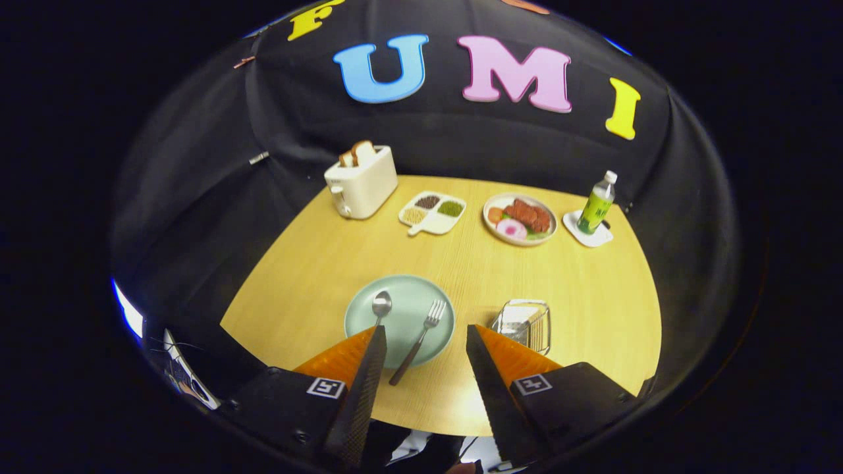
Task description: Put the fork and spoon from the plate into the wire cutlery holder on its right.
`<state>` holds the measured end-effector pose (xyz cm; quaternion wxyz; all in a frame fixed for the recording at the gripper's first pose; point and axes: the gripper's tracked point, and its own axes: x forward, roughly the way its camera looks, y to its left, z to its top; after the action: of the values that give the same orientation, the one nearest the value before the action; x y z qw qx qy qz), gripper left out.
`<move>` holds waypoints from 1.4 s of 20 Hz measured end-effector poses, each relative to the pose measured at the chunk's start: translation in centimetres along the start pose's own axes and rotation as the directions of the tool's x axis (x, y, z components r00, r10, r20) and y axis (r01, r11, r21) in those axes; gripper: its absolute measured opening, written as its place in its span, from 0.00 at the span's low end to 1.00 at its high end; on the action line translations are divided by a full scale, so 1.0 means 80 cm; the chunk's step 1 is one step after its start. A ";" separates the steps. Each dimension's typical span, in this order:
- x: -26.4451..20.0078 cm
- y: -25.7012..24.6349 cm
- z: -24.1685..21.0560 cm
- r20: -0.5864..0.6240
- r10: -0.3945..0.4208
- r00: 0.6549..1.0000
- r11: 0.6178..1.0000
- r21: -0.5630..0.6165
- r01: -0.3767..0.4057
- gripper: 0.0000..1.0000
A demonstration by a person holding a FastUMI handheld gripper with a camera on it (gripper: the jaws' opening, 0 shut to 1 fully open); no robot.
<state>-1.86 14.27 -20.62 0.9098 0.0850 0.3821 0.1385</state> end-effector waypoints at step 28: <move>0.210 0.005 -0.118 -0.376 -0.087 0.922 0.984 0.112 0.139 0.10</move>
<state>2.51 20.44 -38.36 0.8200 0.0973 0.5593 0.0726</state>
